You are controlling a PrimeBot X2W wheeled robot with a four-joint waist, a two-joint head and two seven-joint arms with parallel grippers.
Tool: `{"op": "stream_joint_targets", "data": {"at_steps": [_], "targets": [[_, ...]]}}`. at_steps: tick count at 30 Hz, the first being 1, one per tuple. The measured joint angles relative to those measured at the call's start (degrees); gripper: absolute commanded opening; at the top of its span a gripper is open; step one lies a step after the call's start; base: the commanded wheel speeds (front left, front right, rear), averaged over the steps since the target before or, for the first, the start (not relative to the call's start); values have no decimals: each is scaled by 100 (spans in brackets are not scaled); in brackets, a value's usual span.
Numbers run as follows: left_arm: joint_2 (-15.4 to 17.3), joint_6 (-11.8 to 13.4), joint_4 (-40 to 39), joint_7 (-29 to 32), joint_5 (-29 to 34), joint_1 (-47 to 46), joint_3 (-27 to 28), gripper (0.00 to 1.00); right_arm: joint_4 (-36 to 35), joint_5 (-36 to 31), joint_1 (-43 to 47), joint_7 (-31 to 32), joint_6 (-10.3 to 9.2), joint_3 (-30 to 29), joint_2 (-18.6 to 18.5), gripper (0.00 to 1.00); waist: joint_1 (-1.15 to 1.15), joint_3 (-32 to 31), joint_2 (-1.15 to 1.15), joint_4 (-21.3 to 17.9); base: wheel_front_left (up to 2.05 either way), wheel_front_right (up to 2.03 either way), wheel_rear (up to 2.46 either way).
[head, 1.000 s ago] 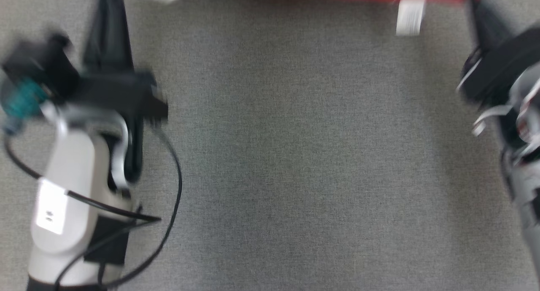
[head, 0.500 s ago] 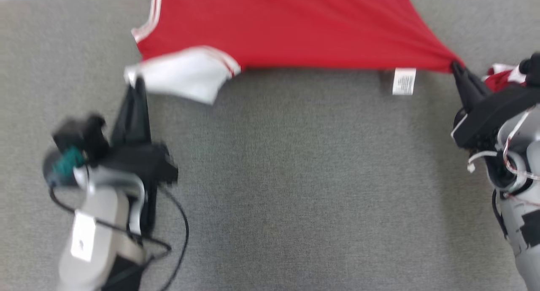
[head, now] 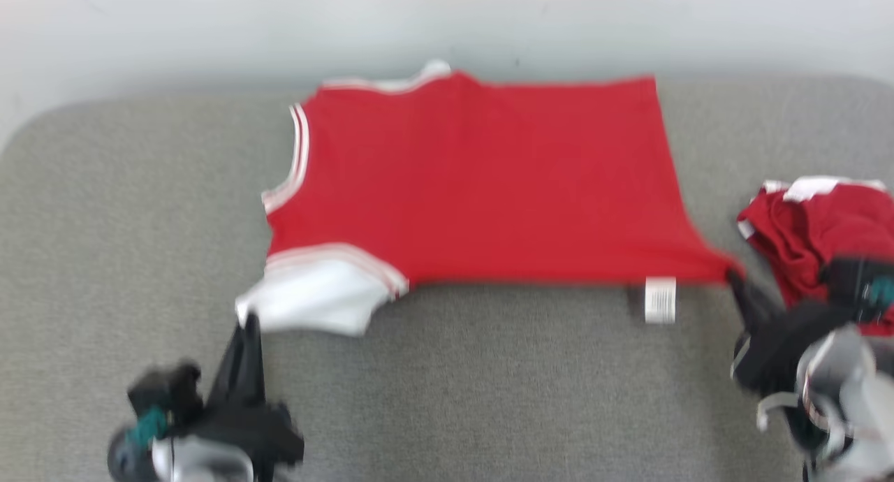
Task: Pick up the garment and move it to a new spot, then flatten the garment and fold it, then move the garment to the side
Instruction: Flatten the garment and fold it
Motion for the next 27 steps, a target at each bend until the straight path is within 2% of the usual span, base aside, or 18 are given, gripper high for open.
{"op": "stream_joint_targets", "data": {"at_steps": [9,13,27], "targets": [[7,65,-220,-23,-159,1209,31,0,-548,59,1252,11,-113,27,168,0,-1,-714,-1,84,0,0,0],[4,109,-393,-23,-201,1435,30,0,-810,58,1636,65,-249,-3,144,0,0,-910,-1,101,0,0,0],[-1,158,-936,171,-483,2057,-260,0,-1804,-49,2479,515,-606,-155,-81,0,2,-844,1,198,0,0,0]]}}
